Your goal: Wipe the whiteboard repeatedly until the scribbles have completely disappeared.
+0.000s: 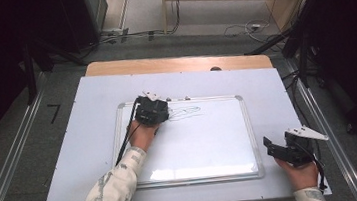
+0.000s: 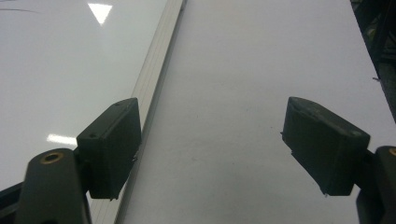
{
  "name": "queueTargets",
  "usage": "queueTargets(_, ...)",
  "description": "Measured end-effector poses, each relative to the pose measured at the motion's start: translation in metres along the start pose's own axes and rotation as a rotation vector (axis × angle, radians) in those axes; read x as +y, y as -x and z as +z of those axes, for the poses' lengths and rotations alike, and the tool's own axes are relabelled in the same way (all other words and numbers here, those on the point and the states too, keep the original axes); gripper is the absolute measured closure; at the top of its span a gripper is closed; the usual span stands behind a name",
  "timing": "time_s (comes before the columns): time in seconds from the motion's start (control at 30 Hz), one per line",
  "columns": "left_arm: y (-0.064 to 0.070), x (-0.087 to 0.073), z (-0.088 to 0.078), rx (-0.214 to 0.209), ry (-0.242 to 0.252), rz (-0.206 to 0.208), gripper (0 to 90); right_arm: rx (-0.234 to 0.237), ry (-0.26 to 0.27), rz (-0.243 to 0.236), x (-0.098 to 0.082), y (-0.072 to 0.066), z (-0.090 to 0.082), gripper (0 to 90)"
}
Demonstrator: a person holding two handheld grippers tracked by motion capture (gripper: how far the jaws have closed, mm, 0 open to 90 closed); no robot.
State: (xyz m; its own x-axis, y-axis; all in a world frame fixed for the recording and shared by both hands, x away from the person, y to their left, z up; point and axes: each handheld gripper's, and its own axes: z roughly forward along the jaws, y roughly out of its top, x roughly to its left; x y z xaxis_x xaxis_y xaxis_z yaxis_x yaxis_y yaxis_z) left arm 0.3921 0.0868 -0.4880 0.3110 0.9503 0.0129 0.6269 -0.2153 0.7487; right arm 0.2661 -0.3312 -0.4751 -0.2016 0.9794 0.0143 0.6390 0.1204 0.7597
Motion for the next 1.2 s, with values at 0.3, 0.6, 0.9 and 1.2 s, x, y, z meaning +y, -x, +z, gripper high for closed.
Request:
queueTargets(0.3, -0.0001, -0.0004, 0.0006, 0.004, -0.003, -0.004, 41.3, 0.001, 0.001, 0.0, -0.0001, 0.0, -0.0002, 18.3)
queueTargets(0.6, 0.0006, -0.0014, 0.0014, 0.008, -0.004, 0.003, 41.4, -0.002, -0.001, -0.001, -0.0002, -0.0005, -0.0005, 18.3)
queueTargets(0.9, -0.0005, -0.0009, 0.0025, 0.0, -0.019, 0.007, 41.3, -0.002, 0.001, 0.001, -0.0002, -0.0006, -0.0008, 18.3)
queueTargets(1.2, -0.0001, -0.0012, 0.0032, 0.003, -0.023, 0.012, 41.3, -0.001, 0.0, -0.002, -0.0001, -0.0008, -0.0006, 18.3)
